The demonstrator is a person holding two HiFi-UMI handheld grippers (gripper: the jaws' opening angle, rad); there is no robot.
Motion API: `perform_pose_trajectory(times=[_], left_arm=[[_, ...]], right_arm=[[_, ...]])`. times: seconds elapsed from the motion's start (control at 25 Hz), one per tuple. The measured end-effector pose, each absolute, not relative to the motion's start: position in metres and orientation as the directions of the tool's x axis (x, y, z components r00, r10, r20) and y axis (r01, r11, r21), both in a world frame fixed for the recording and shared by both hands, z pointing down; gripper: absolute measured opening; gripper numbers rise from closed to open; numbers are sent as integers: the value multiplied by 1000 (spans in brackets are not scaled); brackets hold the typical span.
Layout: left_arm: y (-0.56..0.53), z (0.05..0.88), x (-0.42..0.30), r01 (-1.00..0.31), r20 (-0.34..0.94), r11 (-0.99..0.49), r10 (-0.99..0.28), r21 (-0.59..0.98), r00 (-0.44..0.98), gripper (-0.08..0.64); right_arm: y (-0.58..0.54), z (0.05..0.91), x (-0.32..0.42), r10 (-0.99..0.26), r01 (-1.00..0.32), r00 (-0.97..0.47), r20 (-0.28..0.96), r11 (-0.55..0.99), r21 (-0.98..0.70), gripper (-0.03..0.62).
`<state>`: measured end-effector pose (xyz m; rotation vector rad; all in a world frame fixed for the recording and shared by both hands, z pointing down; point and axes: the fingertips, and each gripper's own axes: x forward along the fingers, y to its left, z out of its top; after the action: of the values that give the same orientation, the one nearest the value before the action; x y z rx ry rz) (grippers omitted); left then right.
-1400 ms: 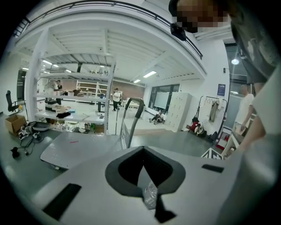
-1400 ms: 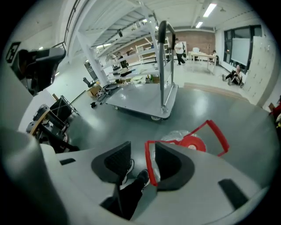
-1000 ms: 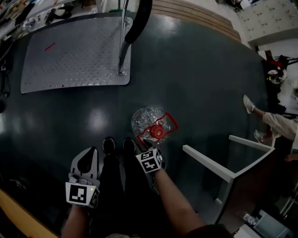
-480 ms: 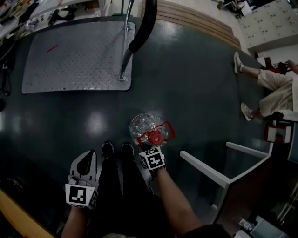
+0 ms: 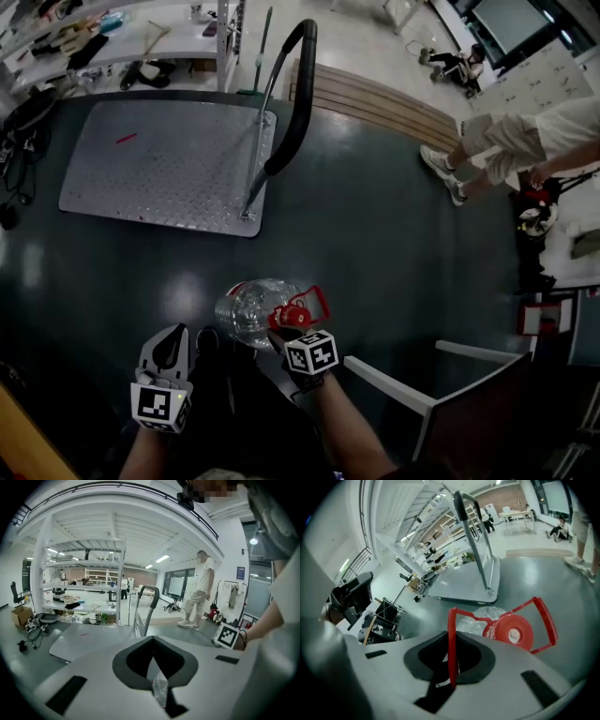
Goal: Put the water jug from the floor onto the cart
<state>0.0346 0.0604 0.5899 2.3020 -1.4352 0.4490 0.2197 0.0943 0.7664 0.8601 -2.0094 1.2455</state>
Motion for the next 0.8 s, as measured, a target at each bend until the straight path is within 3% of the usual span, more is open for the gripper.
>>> perform_pose_trajectory(times=[0.4, 0.8], left_arm=[[36, 509, -23, -970, 364, -221, -899, 102, 243, 8], [-22, 502, -103, -962, 360, -258, -892, 85, 271, 8]], right_arm=[[64, 645, 141, -110, -593, -725, 680, 601, -536, 28], [-15, 611, 63, -163, -618, -692, 703, 637, -461, 29]])
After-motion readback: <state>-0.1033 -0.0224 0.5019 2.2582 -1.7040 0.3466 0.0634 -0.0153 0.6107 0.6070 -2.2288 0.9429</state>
